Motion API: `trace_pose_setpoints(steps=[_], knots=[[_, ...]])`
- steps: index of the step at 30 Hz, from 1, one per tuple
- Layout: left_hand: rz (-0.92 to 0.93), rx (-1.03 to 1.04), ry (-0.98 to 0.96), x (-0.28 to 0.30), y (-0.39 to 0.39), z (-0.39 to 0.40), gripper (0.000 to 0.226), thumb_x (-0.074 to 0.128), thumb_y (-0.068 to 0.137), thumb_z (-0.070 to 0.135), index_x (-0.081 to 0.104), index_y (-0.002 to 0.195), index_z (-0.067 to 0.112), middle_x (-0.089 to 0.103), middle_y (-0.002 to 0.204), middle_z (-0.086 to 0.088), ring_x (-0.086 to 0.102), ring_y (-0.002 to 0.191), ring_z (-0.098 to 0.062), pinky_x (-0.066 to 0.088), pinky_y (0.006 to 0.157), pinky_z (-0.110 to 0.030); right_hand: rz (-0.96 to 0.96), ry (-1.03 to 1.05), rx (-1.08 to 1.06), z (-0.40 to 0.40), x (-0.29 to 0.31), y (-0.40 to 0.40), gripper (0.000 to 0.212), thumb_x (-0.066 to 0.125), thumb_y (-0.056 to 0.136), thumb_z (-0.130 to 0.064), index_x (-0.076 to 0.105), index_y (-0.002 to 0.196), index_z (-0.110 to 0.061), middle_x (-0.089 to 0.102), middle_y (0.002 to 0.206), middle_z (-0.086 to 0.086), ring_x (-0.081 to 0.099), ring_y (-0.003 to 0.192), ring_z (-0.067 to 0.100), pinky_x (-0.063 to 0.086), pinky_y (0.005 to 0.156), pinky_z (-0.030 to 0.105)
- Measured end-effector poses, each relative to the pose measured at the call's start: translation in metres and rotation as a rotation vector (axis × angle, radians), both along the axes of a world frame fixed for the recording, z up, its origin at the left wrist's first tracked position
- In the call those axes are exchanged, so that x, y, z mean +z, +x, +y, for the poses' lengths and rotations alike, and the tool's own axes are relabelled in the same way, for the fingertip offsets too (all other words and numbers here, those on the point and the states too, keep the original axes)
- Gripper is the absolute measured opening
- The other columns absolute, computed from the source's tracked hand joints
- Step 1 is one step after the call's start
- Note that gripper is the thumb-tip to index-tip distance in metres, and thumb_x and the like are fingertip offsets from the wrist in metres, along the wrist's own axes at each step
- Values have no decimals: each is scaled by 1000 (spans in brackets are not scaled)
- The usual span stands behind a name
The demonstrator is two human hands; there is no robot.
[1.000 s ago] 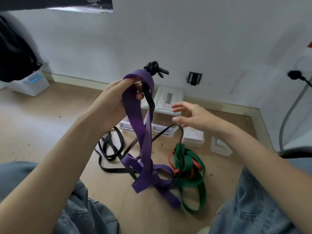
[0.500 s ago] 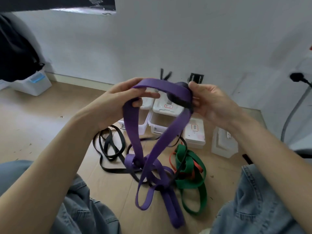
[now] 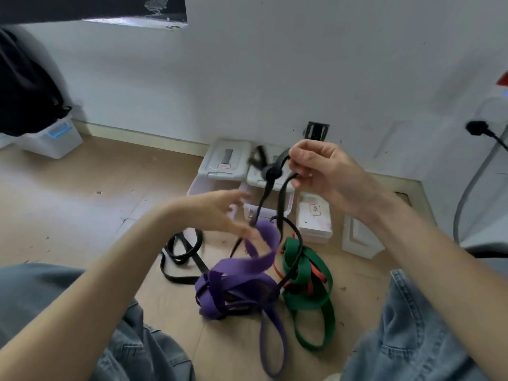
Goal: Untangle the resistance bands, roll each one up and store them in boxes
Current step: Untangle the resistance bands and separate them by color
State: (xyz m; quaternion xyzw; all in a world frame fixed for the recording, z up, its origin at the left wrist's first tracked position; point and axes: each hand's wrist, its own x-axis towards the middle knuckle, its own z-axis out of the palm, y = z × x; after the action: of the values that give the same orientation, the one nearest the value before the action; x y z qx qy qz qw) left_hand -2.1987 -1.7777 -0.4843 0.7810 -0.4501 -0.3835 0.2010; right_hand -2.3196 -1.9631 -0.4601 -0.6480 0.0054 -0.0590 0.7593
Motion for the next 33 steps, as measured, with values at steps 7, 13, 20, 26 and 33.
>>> trace_pose_setpoints(steps=[7, 13, 20, 26, 33], knots=[[22, -3, -138, -53, -14, -21, 16, 52, 94, 16, 65, 101, 11, 66, 103, 1, 60, 99, -11, 44, 98, -33, -173, 380, -245, -10, 25, 0, 19, 56, 89, -19, 65, 74, -12, 58, 64, -3, 56, 63, 8, 54, 67, 23], [412, 314, -737, 26, -13, -27, 29, 43, 97, 25, 62, 76, 18, 69, 67, 3, 62, 67, -9, 45, 57, -18, 358, -365, -15, -18, 0, -4, 38, 65, 83, -32, 57, 116, -15, 64, 111, 7, 65, 89, 21, 55, 78, 28], [852, 535, -957, 55, -26, -39, 26, 40, 98, 14, 49, 75, 8, 59, 63, -2, 49, 54, -8, 34, 41, -14, 362, -327, 374, 35, -21, 0, 35, 66, 82, -26, 59, 116, -27, 69, 106, 2, 64, 80, 16, 52, 66, 23], [860, 485, -740, 22, -3, -24, 39, 60, 72, 53, 66, 87, 18, 71, 88, 2, 69, 80, -8, 53, 70, -25, 191, -69, 104, 25, -5, -1, 15, 51, 91, -16, 62, 91, -6, 63, 66, 2, 50, 52, 8, 42, 48, 14], [371, 155, -320, -10, -30, -20, 20, 57, 88, 32, 61, 88, 12, 58, 62, 8, 57, 58, -6, 52, 67, -25, -13, 238, -248, -7, 22, 2, 20, 46, 95, -21, 58, 86, -7, 64, 72, 3, 46, 46, 5, 39, 47, 14]])
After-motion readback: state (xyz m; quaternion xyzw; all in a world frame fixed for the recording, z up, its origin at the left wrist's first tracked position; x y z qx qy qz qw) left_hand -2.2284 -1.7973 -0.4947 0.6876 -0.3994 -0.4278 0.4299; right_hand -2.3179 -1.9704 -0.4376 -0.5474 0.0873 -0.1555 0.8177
